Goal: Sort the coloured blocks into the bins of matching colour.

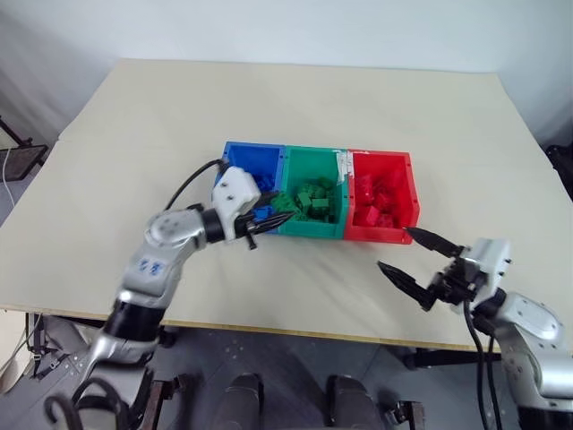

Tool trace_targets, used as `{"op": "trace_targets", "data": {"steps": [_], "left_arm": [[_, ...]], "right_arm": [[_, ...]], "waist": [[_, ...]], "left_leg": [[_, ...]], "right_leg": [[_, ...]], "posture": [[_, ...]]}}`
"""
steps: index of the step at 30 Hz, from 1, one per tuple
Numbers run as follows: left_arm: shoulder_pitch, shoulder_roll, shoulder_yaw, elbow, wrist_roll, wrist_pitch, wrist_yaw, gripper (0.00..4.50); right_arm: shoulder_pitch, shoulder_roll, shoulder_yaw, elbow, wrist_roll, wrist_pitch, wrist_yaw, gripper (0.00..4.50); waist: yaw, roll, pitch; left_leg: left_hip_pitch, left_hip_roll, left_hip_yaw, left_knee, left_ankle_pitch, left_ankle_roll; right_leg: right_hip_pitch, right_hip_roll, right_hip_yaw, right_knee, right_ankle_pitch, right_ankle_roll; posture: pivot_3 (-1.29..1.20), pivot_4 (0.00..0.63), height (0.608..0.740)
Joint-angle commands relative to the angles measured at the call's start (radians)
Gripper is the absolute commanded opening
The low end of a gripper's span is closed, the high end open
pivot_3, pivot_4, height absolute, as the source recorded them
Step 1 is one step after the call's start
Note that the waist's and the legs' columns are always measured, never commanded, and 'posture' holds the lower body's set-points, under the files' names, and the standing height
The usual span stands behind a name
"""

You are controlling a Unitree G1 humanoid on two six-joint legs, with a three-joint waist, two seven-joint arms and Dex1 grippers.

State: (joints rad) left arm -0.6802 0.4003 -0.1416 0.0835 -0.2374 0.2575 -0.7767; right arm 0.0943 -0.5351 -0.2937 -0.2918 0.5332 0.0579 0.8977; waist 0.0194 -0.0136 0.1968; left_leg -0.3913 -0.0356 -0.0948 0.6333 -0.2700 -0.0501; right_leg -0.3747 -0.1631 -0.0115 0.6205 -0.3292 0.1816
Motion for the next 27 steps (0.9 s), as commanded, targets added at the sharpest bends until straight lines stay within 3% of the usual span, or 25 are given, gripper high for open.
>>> {"op": "trace_targets", "data": {"steps": [1,3,7,12,21,27], "left_arm": [[-0.098,-0.054,-0.004,0.162,0.037,-0.115,-0.003,1.49],[-0.166,-0.095,0.000,0.280,0.047,-0.156,-0.006,1.49],[-0.231,-0.137,0.017,0.382,0.042,-0.192,-0.019,2.75],[-0.160,-0.079,0.017,0.300,0.052,-0.229,-0.071,4.37],[0.339,0.226,0.254,-0.215,-0.079,-0.109,-0.126,4.47],[0.647,0.304,0.485,-0.388,-0.165,-0.011,-0.091,4.47]], "right_arm": [[0.036,0.010,-0.033,-0.085,-0.004,-0.026,-0.048,4.50],[0.058,0.017,-0.032,-0.118,-0.006,-0.025,-0.078,4.50],[0.075,0.023,-0.015,-0.160,-0.006,-0.017,-0.112,4.50],[0.048,0.006,0.014,-0.156,0.000,-0.015,-0.101,4.50],[-0.152,-0.075,0.082,0.052,0.006,-0.014,0.074,4.50],[-0.269,-0.124,0.116,0.216,-0.018,-0.056,0.212,4.50]], "waist": [[-0.004,0.000,0.000],[-0.006,0.000,0.000],[-0.007,0.000,0.000],[-0.019,0.000,0.000],[-0.045,0.000,0.000],[-0.033,0.000,0.000]], "left_leg": [[0.000,0.000,0.000,0.000,0.000,0.000],[0.000,0.000,0.000,0.000,0.000,0.000],[0.000,0.000,0.000,0.000,0.000,0.000],[0.000,0.000,0.000,-0.001,0.000,0.000],[0.001,0.001,-0.001,-0.002,0.000,0.000],[0.001,0.001,-0.001,-0.002,0.000,0.001]], "right_leg": [[0.000,0.000,0.000,0.000,0.000,0.000],[0.000,0.000,0.000,0.000,0.000,0.000],[0.000,0.000,0.000,0.000,0.000,0.000],[0.000,0.000,0.000,0.001,0.000,0.000],[0.000,0.000,0.000,0.001,0.000,-0.001],[0.000,0.000,0.000,0.000,0.000,-0.001]], "posture": [[0.00,0.150,0.740],[0.00,0.150,0.740],[0.00,0.150,0.740],[0.00,0.150,0.740],[0.00,0.150,0.740],[0.00,0.150,0.740]]}}
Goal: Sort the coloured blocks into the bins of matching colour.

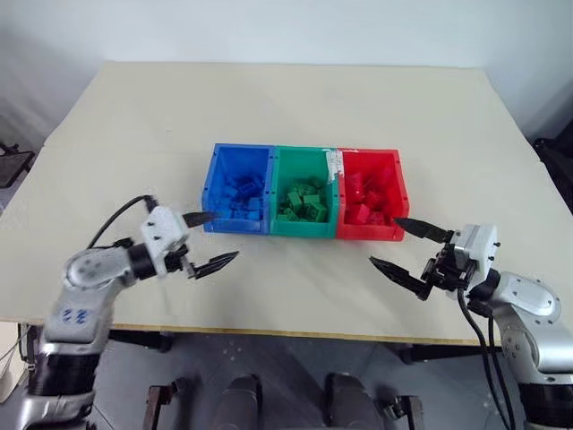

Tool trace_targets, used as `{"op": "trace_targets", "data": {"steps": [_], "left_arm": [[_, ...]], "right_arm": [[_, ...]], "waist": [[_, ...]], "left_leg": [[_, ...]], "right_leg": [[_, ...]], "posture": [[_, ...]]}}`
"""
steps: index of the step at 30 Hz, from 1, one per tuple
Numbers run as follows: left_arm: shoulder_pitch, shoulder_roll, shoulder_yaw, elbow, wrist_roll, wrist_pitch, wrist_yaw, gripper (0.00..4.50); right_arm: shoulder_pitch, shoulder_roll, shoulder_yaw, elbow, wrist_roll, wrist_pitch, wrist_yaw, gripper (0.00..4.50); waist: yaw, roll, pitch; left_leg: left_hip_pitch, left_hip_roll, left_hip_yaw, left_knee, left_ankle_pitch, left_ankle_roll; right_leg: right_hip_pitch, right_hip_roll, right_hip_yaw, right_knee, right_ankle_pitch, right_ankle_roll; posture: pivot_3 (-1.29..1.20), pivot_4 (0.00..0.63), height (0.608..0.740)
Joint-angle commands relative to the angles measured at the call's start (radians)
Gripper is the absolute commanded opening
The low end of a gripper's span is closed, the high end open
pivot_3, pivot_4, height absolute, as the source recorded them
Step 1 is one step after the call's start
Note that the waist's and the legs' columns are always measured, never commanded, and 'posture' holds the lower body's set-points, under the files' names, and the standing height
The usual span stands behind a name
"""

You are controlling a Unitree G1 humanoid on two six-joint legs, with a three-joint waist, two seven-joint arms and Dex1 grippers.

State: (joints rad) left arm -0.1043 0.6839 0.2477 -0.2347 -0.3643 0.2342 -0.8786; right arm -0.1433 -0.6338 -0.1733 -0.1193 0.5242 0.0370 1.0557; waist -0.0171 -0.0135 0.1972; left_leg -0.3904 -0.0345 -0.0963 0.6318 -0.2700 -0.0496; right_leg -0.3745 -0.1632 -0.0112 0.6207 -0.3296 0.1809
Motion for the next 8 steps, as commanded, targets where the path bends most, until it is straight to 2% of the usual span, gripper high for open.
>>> {"op": "trace_targets", "data": {"steps": [1,4,8], "left_arm": [[0.111,0.023,0.126,-0.066,-0.033,0.001,0.014,4.47],[0.156,0.015,0.165,-0.052,-0.020,-0.003,0.052,4.47],[0.121,-0.008,0.153,-0.041,-0.010,-0.015,0.110,4.47]], "right_arm": [[-0.054,-0.031,0.001,0.068,-0.013,-0.041,0.072,4.50],[-0.096,-0.043,0.009,0.125,-0.021,-0.057,0.116,4.50],[-0.145,-0.024,0.005,0.164,-0.018,-0.055,0.122,4.50]], "waist": [[0.006,0.000,0.000],[0.018,0.000,0.000],[0.030,0.000,0.000]], "left_leg": [[0.000,0.000,0.000,0.000,0.000,0.000],[0.000,0.000,0.001,0.000,0.000,0.000],[0.000,0.000,0.000,0.001,0.000,0.000]], "right_leg": [[0.000,0.000,0.000,-0.001,0.000,0.000],[0.000,0.000,0.000,-0.001,0.000,0.000],[0.000,0.000,0.000,-0.001,0.000,-0.001]], "posture": [[0.00,0.150,0.740],[0.00,0.150,0.740],[0.00,0.150,0.740]]}}
